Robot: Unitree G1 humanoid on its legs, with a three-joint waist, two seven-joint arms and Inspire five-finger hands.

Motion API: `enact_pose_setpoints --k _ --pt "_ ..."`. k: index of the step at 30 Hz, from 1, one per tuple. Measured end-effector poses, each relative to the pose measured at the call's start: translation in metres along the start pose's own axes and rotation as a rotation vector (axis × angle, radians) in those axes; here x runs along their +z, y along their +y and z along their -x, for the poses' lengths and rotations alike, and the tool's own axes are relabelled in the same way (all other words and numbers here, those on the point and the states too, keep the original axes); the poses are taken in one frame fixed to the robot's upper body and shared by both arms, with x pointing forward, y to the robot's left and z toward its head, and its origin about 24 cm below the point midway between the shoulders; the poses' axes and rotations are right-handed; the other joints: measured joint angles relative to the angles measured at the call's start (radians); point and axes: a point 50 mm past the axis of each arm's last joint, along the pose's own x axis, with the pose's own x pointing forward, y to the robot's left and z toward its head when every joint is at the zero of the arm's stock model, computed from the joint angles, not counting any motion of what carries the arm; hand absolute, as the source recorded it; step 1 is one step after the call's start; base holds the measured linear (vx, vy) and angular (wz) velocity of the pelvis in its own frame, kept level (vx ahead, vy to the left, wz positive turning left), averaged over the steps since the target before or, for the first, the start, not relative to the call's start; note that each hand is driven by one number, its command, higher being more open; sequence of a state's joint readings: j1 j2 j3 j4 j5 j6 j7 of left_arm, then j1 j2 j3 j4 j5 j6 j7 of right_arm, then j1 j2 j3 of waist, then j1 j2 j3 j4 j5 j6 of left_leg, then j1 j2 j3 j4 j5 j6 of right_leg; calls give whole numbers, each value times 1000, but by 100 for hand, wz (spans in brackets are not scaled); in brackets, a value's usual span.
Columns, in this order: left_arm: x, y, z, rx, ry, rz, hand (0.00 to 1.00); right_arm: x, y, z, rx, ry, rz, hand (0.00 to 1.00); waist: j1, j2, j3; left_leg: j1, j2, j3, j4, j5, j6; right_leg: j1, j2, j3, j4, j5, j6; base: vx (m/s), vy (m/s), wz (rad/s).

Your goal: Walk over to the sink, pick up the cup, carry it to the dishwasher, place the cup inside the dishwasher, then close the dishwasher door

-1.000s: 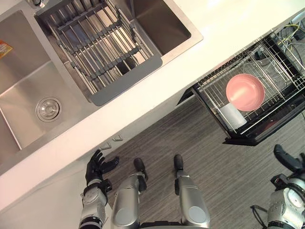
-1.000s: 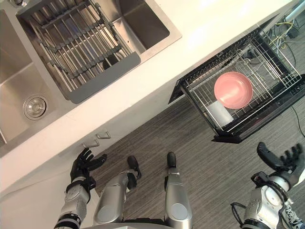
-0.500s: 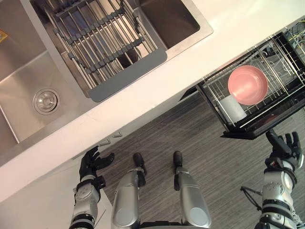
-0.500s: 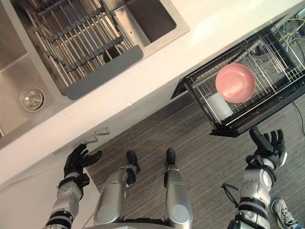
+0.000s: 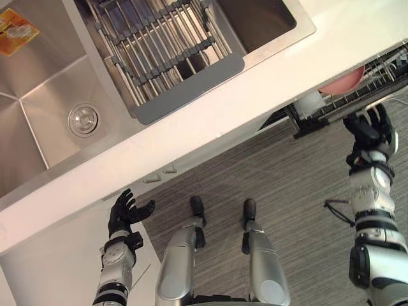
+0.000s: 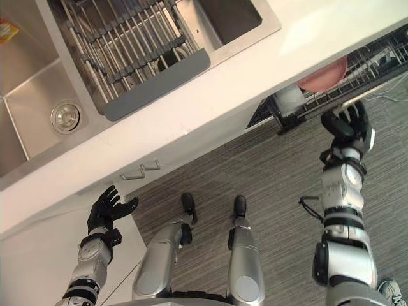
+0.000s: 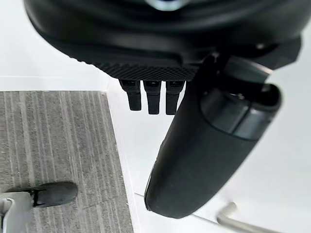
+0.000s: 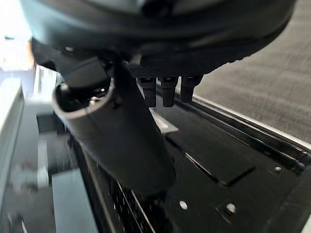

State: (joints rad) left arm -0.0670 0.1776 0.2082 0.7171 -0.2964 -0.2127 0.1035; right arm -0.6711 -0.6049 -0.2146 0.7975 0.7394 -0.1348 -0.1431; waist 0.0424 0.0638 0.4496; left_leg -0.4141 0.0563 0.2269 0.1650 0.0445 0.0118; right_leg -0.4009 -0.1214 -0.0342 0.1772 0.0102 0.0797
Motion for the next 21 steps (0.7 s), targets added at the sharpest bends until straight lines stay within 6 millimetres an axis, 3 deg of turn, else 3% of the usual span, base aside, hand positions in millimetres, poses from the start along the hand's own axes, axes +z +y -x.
enact_pose_setpoints --k 9,21 --pt "-2 0 1 3 6 1 90 18 14 -13 15 -7 335 90 10 11 5 0 -21 -56 -10 20 10 51 -8 -51 -57 27 3 -15 20 18" --pt "1 1 1 -2 -7 -5 90 5 10 -9 75 21 623 90 -2 6 3 103 -26 -82 -29 18 7 158 -5 -54 -82 28 2 -2 9 0"
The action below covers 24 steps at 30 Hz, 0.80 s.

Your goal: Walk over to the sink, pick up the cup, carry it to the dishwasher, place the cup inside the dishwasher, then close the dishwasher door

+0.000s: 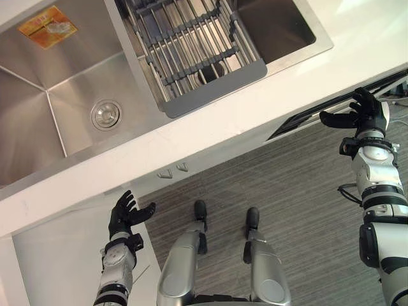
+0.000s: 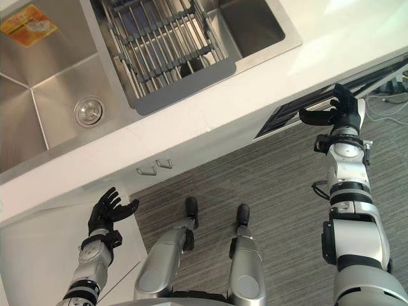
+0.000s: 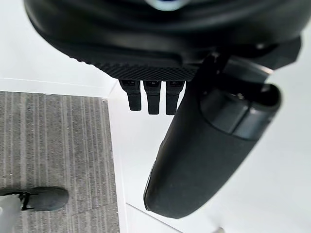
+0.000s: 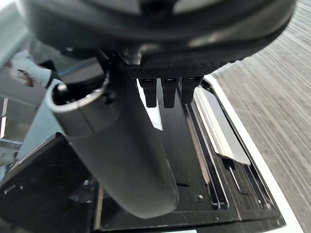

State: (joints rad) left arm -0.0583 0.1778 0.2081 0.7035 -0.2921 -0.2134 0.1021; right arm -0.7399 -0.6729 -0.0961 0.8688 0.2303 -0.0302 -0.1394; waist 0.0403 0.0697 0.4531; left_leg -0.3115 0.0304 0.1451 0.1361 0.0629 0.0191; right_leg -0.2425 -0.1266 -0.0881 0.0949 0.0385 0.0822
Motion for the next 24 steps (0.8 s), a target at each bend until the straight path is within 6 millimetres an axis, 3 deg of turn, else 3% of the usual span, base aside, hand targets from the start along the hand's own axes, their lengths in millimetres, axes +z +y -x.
enact_pose_setpoints --k 3,7,9,12,17,22,24 --pt "-1 2 0 -4 3 -20 90 -9 4 8 34 -19 46 90 -3 -14 -7 8 2 -1 -2 0 -5 8 2 -3 -3 0 0 0 0 0" --pt "-8 1 3 -28 38 -43 90 -48 16 28 93 58 94 90 -9 -50 -26 22 2 -1 -1 -3 -9 23 2 -5 -5 -1 0 9 5 0" --pt "-14 5 7 -29 60 -62 90 -74 29 55 161 89 92 90 -16 -78 -43 38 1 -1 -2 -6 -12 41 1 -6 -8 -4 2 17 9 1" --pt "-22 9 11 -36 91 -95 90 -98 32 86 236 118 114 90 -27 -96 -74 57 -4 -7 -14 -6 -13 58 -4 -14 -8 -13 4 17 18 8" --pt "-47 26 31 -36 176 -151 90 -163 12 159 295 333 112 90 -44 -126 -213 121 -22 -13 -68 -13 -20 102 -20 -26 -9 -51 16 52 22 7" --pt "-61 36 45 -58 233 -189 90 -197 -3 200 292 499 88 90 -58 -127 -272 186 -34 -17 -110 -12 -20 153 -29 -32 -16 -65 19 74 17 3" --pt "-69 41 52 -60 269 -203 90 -218 -4 225 296 612 65 90 -58 -127 -311 220 -37 -19 -136 -11 -20 178 -30 -37 -30 -69 20 84 -3 4"
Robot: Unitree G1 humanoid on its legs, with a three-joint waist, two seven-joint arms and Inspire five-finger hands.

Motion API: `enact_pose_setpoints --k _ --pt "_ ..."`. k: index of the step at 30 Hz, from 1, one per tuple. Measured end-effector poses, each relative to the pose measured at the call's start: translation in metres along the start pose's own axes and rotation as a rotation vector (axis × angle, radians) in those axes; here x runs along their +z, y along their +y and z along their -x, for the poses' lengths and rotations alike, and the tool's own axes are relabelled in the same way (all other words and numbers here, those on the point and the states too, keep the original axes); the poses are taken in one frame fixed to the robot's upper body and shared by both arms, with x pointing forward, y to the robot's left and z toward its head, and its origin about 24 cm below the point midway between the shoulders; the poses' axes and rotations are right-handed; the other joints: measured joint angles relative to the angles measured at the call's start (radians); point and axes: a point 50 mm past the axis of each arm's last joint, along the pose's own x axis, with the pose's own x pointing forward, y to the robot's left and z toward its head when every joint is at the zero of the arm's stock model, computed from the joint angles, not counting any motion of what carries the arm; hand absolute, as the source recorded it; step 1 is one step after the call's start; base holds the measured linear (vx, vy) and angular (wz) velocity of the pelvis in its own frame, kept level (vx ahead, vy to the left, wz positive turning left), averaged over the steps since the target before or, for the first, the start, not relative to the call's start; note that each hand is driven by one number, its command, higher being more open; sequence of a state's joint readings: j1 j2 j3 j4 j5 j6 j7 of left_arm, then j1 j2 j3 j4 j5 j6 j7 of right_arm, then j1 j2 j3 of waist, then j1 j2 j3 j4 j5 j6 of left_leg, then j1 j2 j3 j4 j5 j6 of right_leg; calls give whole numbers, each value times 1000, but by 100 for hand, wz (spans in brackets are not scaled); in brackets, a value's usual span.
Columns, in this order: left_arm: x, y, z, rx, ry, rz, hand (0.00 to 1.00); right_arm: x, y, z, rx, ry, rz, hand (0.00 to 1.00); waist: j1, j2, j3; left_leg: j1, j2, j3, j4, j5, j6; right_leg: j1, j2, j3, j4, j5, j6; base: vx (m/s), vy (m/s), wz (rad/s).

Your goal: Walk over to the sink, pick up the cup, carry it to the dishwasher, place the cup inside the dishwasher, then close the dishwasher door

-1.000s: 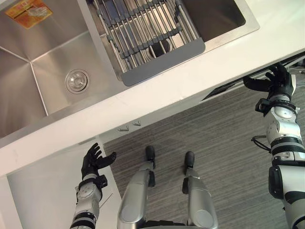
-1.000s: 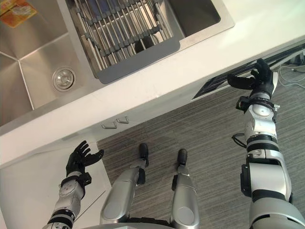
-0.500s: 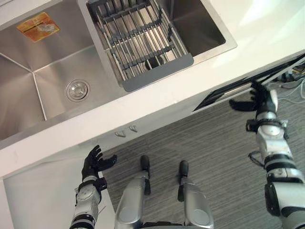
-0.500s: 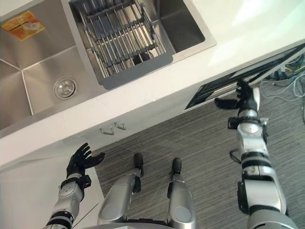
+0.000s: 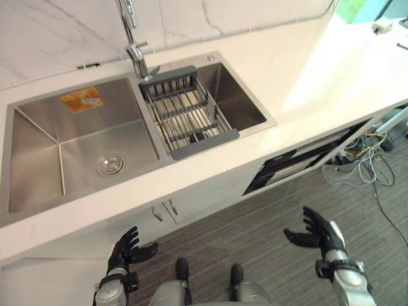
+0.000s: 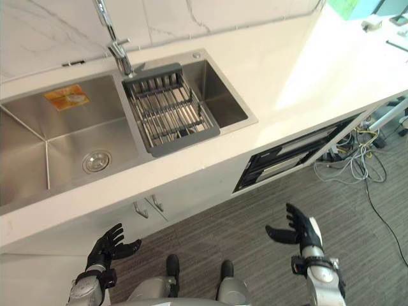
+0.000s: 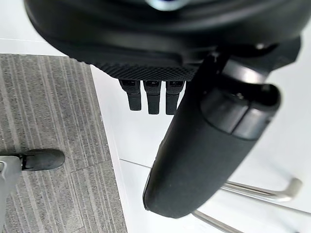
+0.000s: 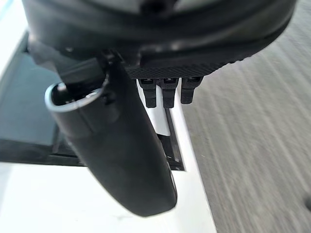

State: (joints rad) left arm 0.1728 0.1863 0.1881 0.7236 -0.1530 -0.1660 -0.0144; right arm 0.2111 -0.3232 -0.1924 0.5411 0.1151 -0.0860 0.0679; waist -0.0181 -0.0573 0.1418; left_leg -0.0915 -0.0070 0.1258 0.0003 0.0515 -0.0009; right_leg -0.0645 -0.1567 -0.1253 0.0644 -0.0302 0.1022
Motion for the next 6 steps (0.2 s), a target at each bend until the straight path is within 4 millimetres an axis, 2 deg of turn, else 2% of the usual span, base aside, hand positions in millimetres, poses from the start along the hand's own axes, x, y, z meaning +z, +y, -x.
enact_pose_setpoints --k 6 --pt "-13 1 3 -26 60 -40 90 -41 13 10 33 160 -65 90 2 4 -28 54 -4 -3 -31 4 5 51 0 -6 -18 -4 3 69 -6 1"
